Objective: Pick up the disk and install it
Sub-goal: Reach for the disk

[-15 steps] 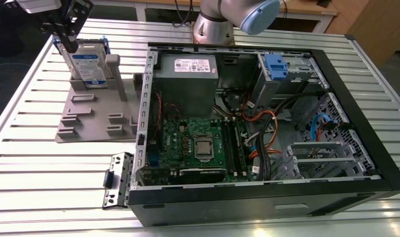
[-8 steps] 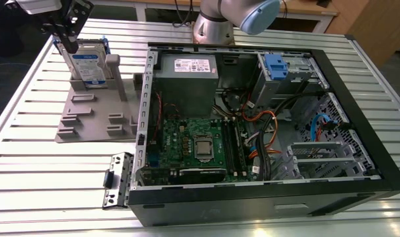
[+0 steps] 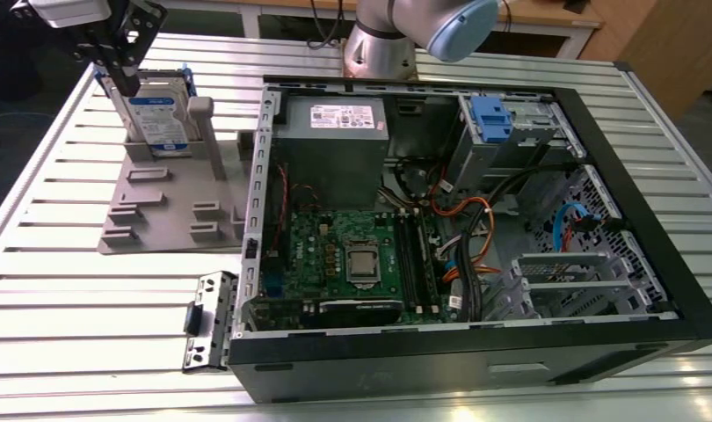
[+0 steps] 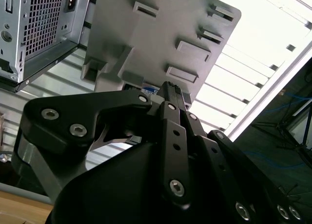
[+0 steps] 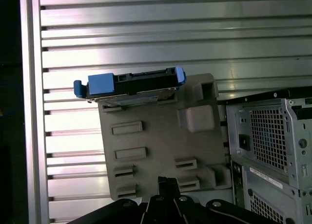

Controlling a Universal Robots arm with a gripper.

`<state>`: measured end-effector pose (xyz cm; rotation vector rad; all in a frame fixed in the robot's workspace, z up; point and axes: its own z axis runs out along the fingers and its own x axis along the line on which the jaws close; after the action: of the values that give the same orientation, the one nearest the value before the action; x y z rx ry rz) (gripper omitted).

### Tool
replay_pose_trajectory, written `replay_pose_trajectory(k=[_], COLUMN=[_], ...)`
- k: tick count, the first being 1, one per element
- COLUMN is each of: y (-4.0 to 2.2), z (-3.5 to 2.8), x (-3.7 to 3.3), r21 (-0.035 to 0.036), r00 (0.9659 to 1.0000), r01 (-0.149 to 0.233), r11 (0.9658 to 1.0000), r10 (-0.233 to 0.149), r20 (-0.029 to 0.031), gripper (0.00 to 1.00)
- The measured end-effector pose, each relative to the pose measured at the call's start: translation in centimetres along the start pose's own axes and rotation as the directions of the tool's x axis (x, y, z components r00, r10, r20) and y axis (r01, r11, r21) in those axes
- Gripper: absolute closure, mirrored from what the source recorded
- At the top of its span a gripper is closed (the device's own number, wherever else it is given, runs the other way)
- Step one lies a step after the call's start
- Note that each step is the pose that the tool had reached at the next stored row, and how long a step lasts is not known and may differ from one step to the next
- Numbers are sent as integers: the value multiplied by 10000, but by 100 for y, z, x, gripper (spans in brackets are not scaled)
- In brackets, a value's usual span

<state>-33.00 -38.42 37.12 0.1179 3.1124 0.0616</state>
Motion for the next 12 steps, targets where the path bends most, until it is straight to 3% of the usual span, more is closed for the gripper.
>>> replay_pose_trajectory(k=[12], y=[-1], z=[38], x=[1], r21=[1], r00=[10000], r01=[0], r11=[10000], r10=[0], r20=[0], gripper=[90])
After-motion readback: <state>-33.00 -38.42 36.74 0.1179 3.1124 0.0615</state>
